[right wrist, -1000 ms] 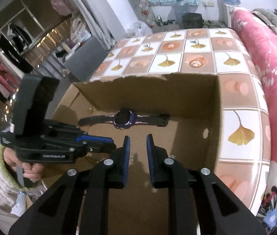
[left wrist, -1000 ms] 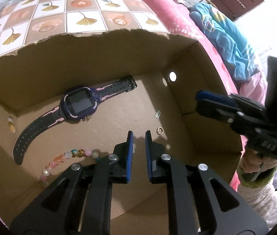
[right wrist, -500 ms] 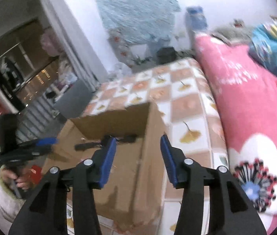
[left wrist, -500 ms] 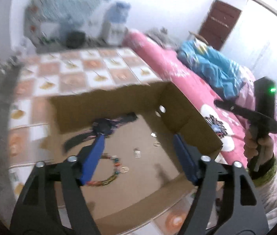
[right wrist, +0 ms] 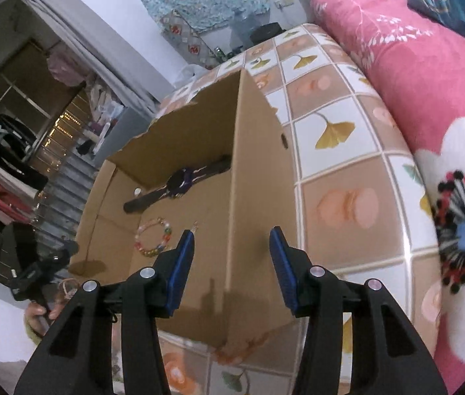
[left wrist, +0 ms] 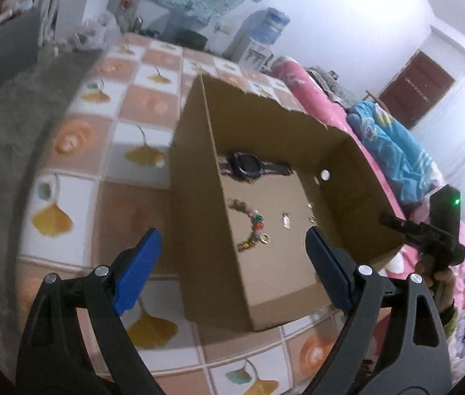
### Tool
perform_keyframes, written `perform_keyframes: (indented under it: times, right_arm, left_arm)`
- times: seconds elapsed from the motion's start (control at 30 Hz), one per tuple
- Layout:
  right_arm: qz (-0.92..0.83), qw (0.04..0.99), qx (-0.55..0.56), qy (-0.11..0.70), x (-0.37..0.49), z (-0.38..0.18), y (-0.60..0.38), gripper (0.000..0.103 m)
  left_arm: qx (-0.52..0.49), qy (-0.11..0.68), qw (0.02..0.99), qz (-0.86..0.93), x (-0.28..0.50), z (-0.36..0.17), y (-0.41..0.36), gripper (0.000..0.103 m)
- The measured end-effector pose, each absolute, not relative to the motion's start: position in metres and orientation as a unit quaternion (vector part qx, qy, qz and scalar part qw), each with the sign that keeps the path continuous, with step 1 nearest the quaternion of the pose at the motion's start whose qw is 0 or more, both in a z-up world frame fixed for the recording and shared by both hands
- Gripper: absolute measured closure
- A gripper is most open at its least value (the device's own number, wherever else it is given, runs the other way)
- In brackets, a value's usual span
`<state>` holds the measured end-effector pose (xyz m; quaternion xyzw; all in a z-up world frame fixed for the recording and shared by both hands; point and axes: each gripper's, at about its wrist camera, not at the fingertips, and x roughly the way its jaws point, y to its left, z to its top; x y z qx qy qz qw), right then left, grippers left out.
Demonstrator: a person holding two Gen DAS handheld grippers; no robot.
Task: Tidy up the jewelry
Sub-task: 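Withdraw both tools from the box back over the table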
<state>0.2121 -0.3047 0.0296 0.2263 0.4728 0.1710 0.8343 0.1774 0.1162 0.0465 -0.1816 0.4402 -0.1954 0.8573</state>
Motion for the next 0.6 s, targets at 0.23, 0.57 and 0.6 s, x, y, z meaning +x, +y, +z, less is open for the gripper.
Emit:
perform_keyframes:
  times: [0.23, 0.57, 0.6]
  right_arm:
    - [0.159, 0.836, 0.23, 0.473, 0.197, 0.036, -0.302, 0.054]
    - [0.149, 0.837, 0.237, 0.471, 0.193, 0.036, -0.299, 0.053]
    - [0.149, 0.837, 0.238, 0.47, 0.194, 0.036, -0.299, 0.053]
  left_arm:
    - [-0.187, 0.44, 0.848, -0.231, 0.174, 0.038, 0.103, 0.017]
    - [-0.198, 0.435, 0.851, -0.219, 0.18, 0.037, 0.104, 0.017]
    - [-0.197, 0.434, 0.852, -0.217, 0.181, 0.038, 0.103, 0.017]
